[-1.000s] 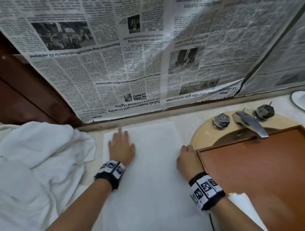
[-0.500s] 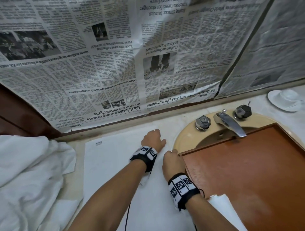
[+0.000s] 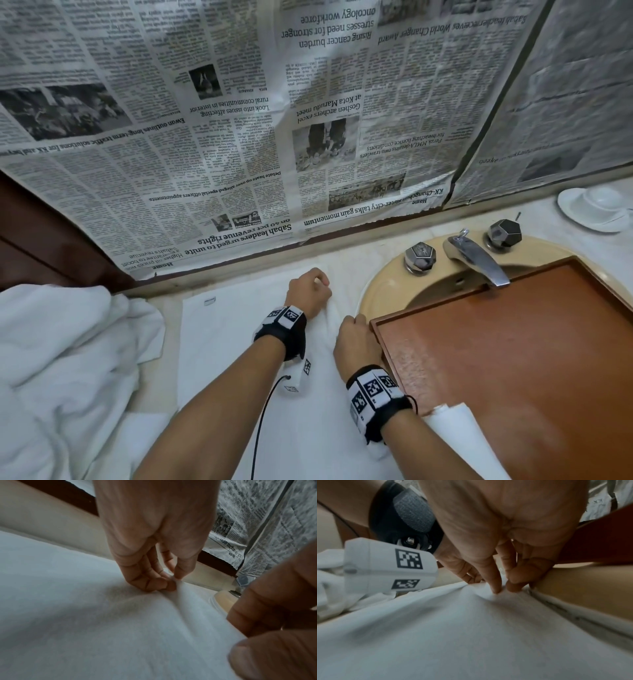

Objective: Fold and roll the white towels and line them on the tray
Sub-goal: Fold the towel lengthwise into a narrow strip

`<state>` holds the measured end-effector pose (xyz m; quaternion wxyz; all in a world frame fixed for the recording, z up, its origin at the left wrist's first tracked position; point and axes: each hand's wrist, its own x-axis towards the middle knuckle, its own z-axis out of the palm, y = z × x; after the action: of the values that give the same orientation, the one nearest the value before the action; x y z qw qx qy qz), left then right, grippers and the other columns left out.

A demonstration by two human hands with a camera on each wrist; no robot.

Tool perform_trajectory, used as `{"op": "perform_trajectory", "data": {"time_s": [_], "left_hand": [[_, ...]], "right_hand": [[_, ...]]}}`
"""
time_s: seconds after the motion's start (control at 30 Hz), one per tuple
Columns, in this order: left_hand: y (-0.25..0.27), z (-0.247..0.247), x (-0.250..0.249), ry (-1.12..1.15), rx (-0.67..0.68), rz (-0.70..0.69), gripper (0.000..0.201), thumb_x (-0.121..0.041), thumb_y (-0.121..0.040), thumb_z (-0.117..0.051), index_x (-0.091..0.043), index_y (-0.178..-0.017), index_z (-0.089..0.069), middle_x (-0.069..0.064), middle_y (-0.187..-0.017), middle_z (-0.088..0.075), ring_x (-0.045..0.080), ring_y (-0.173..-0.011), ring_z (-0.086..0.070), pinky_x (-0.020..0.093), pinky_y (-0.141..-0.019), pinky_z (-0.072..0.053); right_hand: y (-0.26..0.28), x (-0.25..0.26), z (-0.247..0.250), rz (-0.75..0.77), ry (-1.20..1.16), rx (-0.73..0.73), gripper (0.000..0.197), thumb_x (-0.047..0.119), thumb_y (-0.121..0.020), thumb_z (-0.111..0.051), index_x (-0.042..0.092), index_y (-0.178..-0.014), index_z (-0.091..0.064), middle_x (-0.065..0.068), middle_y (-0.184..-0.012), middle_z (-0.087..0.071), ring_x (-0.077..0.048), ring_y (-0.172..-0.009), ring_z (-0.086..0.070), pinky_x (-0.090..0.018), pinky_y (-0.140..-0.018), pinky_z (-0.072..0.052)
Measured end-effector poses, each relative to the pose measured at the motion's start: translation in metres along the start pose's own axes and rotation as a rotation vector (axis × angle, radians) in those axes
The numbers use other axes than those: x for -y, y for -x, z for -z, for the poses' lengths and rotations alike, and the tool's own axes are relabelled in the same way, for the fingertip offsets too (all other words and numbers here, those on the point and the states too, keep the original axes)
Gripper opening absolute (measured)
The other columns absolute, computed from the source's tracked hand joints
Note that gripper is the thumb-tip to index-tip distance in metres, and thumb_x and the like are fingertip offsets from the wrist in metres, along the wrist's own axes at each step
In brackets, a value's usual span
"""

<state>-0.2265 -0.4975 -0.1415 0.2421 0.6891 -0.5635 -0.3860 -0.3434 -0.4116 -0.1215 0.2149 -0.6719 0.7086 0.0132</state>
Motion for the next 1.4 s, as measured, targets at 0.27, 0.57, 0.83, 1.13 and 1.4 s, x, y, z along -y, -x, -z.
{"op": "perform_trajectory", "data": {"time_s": [0.27,0.57,0.83,1.13,1.4], "left_hand": [[0.004,-0.004,0.007,0.019,-0.046,-0.002,0.013,-0.019,-0.085,-0.064,-0.024,-0.085,-0.075,-0.008,-0.068,-0.066,0.007,-0.064,-0.058,0.013,-0.063,-0.041],[0.021,0.006,-0.001,0.102,-0.073,0.090,0.017,-0.009,-0.077,-0.065,-0.025,-0.080,-0.060,0.001,-0.077,-0.068,0.024,-0.085,-0.065,0.025,-0.070,-0.051],[0.033,0.016,-0.023,0.417,-0.067,0.149,0.017,-0.009,-0.068,-0.071,-0.022,-0.075,-0.063,0.001,-0.073,-0.070,0.023,-0.073,-0.066,0.048,-0.074,-0.061],[0.066,0.107,0.027,0.611,-0.095,0.158,0.015,0.001,-0.087,-0.069,-0.009,-0.094,-0.060,0.008,-0.086,-0.065,0.020,-0.073,-0.065,0.040,-0.077,-0.061],[0.090,0.178,0.140,0.448,-0.254,0.263,0.014,0.000,-0.087,-0.068,-0.009,-0.097,-0.063,0.006,-0.081,-0.065,0.019,-0.070,-0.063,0.021,-0.054,-0.053]], "right_hand": [[0.014,-0.006,0.002,-0.020,-0.056,0.011,0.015,0.016,-0.099,-0.050,0.012,-0.111,-0.057,-0.005,-0.114,-0.064,-0.023,-0.104,-0.064,-0.028,-0.076,-0.048],[0.074,-0.029,-0.012,0.004,-0.097,-0.005,0.014,0.018,-0.100,-0.044,0.015,-0.105,-0.057,-0.001,-0.103,-0.067,-0.019,-0.093,-0.065,-0.030,-0.076,-0.054],[0.108,-0.033,0.026,-0.067,-0.153,-0.140,0.016,0.026,-0.097,-0.052,0.013,-0.095,-0.061,-0.008,-0.089,-0.069,-0.030,-0.087,-0.064,-0.032,-0.064,-0.033],[0.125,0.040,0.021,0.165,-0.140,-0.172,0.015,0.018,-0.093,-0.056,0.015,-0.081,-0.047,-0.004,-0.079,-0.060,-0.028,-0.073,-0.062,-0.033,-0.058,-0.035],[0.129,0.163,-0.049,0.396,0.000,-0.074,0.050,0.014,-0.023,-0.091,0.019,-0.052,-0.052,0.004,-0.044,-0.046,-0.013,-0.027,-0.041,-0.020,-0.048,0.011]]}}
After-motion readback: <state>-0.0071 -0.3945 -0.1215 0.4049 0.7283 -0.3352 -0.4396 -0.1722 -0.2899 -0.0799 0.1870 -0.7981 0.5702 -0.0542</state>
